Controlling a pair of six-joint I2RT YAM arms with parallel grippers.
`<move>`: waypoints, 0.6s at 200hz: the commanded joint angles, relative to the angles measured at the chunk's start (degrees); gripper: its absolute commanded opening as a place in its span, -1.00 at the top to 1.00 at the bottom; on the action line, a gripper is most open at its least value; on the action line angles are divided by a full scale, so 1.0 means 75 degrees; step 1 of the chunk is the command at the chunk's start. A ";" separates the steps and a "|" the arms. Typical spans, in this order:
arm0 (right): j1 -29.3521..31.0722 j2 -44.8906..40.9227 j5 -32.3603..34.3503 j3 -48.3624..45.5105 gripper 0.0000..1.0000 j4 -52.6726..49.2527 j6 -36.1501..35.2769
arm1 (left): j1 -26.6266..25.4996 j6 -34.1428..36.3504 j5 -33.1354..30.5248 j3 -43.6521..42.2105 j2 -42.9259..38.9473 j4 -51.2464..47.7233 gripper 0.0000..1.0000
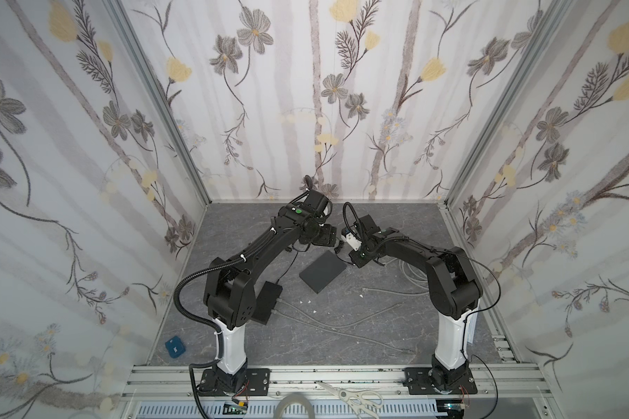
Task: Insert the plug into the switch port
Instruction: 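Lower the right gripper and close it on the barrel plug, then lift the barrel plug with the right gripper while the left arm reaches forward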
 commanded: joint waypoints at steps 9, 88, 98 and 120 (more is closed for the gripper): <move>-0.0178 -0.0005 -0.0836 -0.0040 0.42 -0.0157 -0.1354 | 0.0023 0.0064 -0.0144 -0.0177 -0.0267 0.0291 -0.60; 0.0020 0.0788 0.0345 0.0475 0.54 -0.0525 -0.1822 | 0.0076 -0.0030 0.0075 -0.0243 -0.0484 0.0397 -0.60; 0.0021 0.0811 0.0396 0.0461 0.60 -0.0510 -0.1796 | 0.0091 -0.0030 0.0075 -0.0243 -0.0501 0.0406 -0.60; 0.0033 0.0793 0.0391 0.0404 0.69 -0.0422 -0.1775 | 0.0106 -0.0042 0.0090 -0.0243 -0.0508 0.0410 -0.60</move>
